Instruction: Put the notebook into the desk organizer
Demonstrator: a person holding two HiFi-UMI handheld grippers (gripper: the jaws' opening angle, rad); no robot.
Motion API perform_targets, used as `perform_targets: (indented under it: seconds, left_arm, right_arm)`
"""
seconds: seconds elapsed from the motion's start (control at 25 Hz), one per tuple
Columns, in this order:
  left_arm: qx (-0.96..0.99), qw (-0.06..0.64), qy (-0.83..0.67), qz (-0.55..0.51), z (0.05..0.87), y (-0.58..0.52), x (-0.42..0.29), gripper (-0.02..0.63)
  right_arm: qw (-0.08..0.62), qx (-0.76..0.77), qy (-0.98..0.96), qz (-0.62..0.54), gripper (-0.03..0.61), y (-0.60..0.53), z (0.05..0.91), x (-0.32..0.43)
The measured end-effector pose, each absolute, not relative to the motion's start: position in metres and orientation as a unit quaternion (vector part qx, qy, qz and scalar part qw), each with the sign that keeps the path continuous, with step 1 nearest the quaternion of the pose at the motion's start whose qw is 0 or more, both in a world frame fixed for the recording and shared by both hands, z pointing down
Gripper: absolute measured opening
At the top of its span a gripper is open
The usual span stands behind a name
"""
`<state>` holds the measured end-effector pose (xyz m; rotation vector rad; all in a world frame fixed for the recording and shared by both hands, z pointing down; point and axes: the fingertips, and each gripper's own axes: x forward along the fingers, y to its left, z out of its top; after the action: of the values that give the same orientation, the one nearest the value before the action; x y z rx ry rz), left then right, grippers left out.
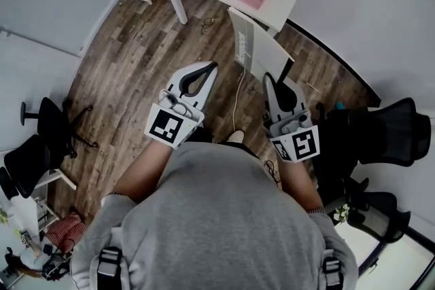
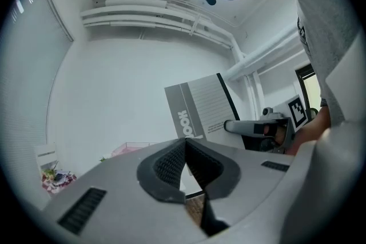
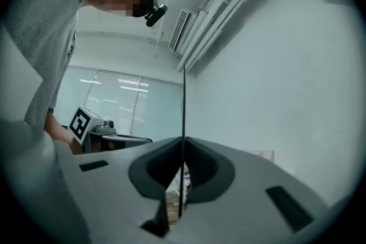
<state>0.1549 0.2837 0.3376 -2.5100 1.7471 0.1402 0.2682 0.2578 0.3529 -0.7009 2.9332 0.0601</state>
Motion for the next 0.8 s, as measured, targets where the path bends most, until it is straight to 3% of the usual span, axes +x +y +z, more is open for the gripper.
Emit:
perform_targets:
  seconds: [0.8]
  left_arm:
    - [-0.813, 0.043, 0.579, 0.047, 0.338, 0.279, 0.102, 0.020]
  right_arm:
    - [0.054, -0.229, 0.972, 0.012, 0.014, 0.252, 0.361, 0.221]
